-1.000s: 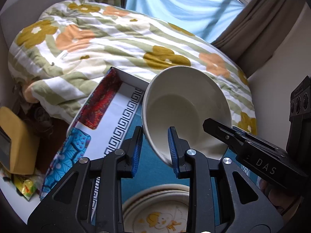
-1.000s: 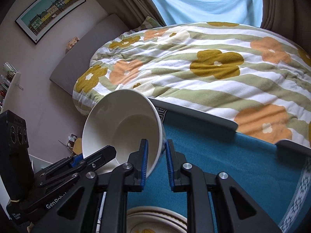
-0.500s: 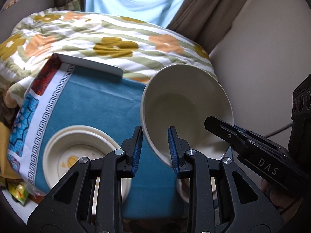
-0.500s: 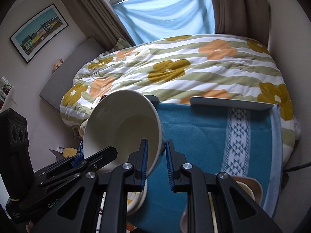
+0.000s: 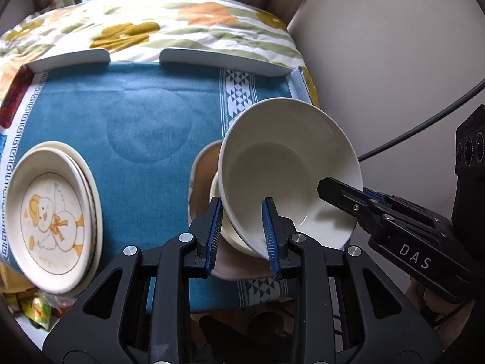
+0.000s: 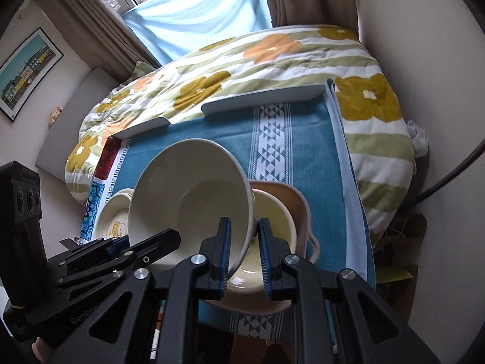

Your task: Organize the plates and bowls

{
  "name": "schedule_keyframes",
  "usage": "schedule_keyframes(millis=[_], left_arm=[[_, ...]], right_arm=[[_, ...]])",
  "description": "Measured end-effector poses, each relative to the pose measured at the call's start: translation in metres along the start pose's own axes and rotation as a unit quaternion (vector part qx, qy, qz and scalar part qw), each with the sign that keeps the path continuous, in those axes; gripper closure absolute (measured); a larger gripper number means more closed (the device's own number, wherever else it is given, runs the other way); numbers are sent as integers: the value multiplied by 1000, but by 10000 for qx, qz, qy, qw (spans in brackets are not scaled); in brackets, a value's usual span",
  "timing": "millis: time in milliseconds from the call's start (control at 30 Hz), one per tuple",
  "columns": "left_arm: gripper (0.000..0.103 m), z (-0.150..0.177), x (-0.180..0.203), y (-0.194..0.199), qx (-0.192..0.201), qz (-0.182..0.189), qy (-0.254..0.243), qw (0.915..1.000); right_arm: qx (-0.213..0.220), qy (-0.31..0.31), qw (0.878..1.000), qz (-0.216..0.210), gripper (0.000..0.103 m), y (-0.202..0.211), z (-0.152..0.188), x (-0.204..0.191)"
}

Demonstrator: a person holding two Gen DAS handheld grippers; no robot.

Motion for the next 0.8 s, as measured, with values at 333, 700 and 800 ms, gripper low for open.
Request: schedule_keyframes(millis=[333,700,800], left_arm=[[79,8,6,-32,-384,-407,-355,9978],[79,6,11,-42,-338,-884,-743,9927],[79,6,11,-43,-333,-976,-820,9913]], right_arm=[[-271,-136,9995,32,87,-27,15,19],[-276,136,9994,184,87,-34,15,19],[-282,195,9992,212,87,-34,16,19]])
Point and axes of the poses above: each gripper's, at about its wrist camera, not at the fingertips, and y roughly against the way its jaws point, x to its right, z to its underside, the point moved 6 cm from there along -y, roughly the way its jaws point, and after that the axes turned 3 degrees about -y, right-handed, at the moved point
